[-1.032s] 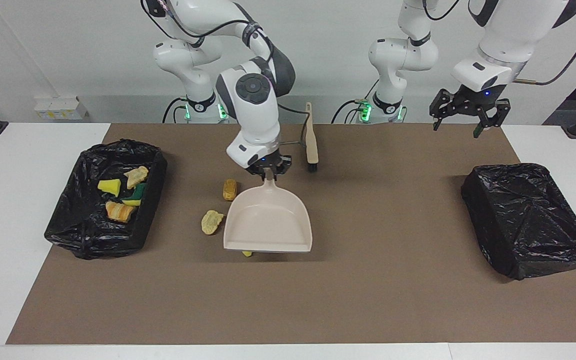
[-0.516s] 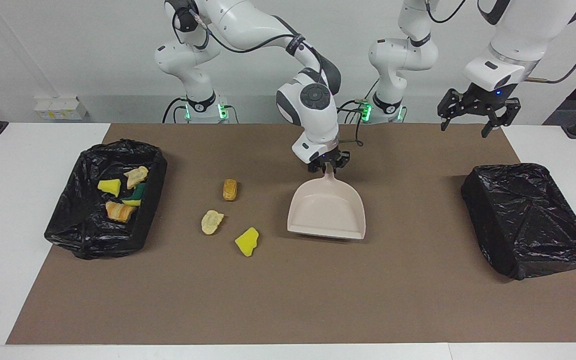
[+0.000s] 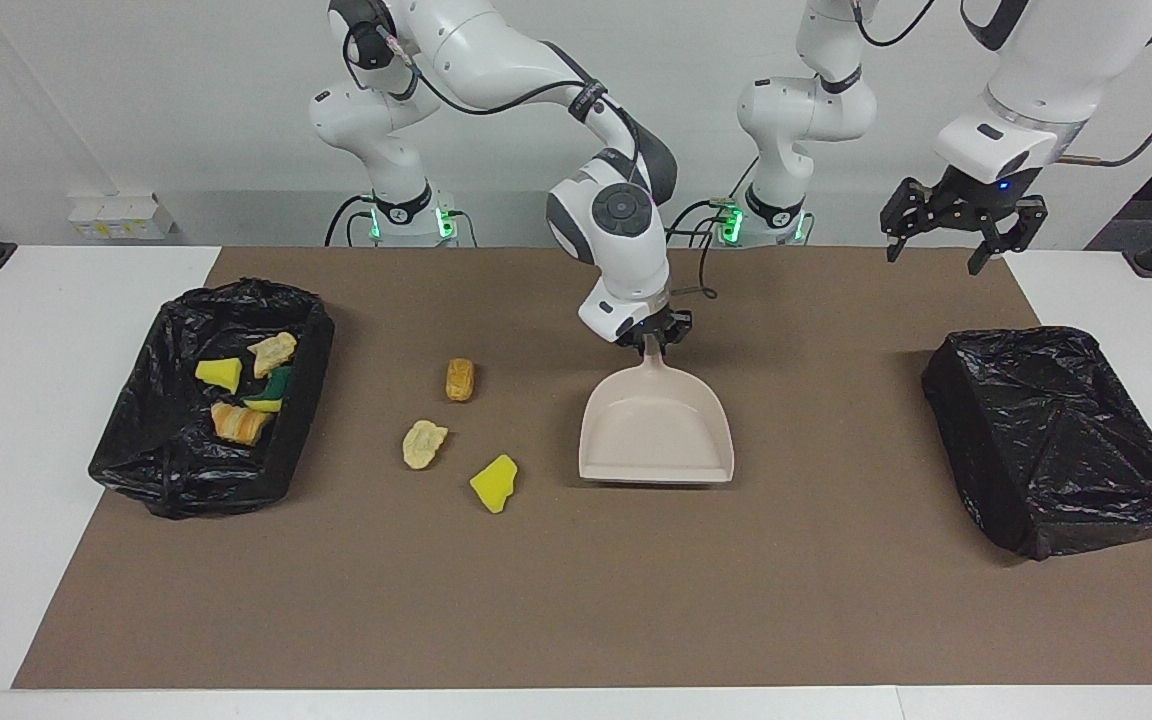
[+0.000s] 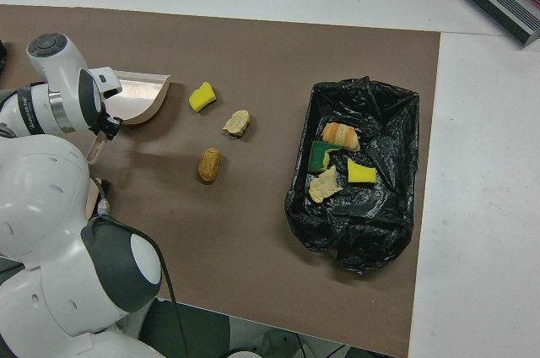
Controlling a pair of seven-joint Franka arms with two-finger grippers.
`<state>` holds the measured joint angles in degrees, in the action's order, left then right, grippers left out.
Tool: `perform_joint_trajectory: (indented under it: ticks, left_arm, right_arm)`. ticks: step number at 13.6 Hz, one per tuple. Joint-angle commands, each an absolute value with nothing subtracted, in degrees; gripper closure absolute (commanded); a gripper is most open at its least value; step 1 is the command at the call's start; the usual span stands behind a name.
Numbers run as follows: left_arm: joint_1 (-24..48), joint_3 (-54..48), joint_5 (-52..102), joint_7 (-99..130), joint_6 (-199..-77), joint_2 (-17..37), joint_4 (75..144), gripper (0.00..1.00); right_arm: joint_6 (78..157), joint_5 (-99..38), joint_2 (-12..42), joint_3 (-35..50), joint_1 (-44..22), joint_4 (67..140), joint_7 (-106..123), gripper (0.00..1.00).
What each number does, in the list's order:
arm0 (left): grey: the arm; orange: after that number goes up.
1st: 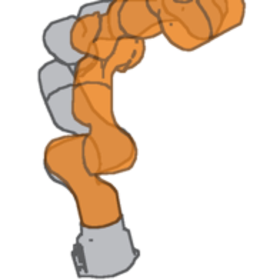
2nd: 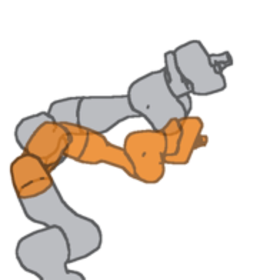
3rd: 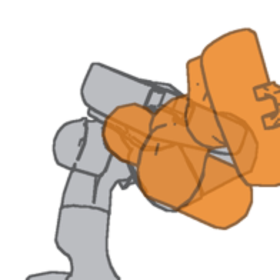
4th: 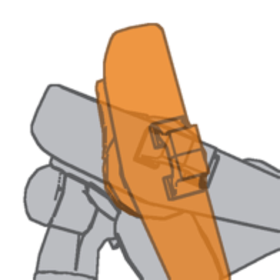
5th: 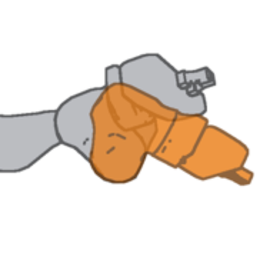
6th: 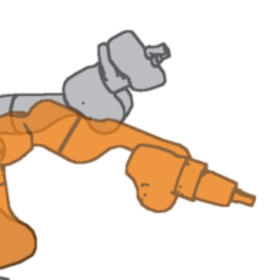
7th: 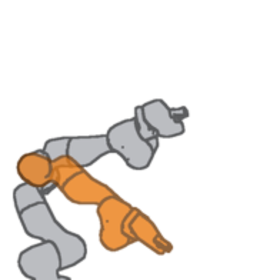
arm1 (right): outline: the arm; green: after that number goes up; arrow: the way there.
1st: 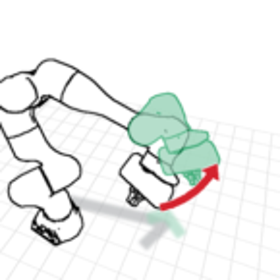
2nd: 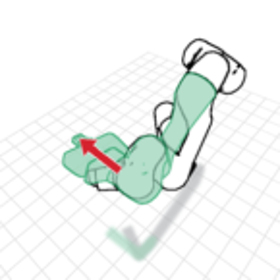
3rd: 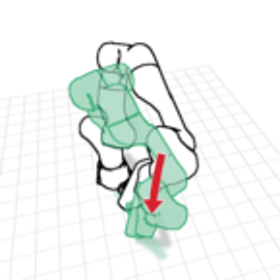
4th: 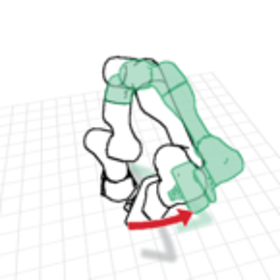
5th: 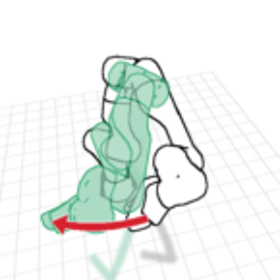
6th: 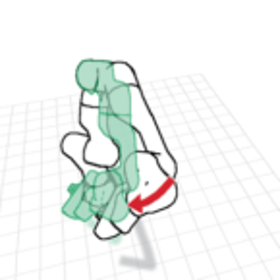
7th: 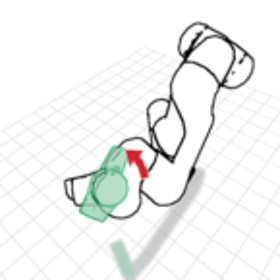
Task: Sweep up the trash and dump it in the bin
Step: 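Bring the beige dustpan to the mat center with the right gripper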
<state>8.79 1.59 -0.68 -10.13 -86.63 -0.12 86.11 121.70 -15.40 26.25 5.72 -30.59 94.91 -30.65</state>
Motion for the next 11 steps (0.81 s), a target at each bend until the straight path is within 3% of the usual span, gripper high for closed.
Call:
perform_joint_trajectory:
  ticks: [1, 4, 5, 6, 11]
  left_arm:
    - [8.3, 1.1, 0.1, -9.9, -85.0, -0.4, 85.6, 0.0]
    - [8.4, -0.1, 0.1, -10.1, -86.4, -1.3, 87.4, 0.0]
    - [8.4, -0.2, 0.1, -9.9, -86.8, -1.3, 87.4, 0.0]
    - [8.4, -0.3, 0.1, -9.9, -86.9, -1.3, 87.5, 0.0]
    - [8.3, -1.1, 0.1, -10.0, -88.0, -1.2, 87.5, 0.0]
  right_arm:
    - [122.3, -17.8, 29.5, 6.4, -32.0, 92.5, -29.4, 1.0]
    - [121.7, -17.1, 29.4, 6.3, -31.2, 92.3, -28.7, 0.98]
    - [121.4, -16.8, 29.5, 6.3, -31.1, 92.3, -28.3, 0.67]
    - [121.4, -15.5, 29.4, 6.2, -31.2, 92.3, -27.3, 0.01]
    - [121.6, -3.1, 25.0, 5.5, -27.8, 92.4, -26.9, 0.0]
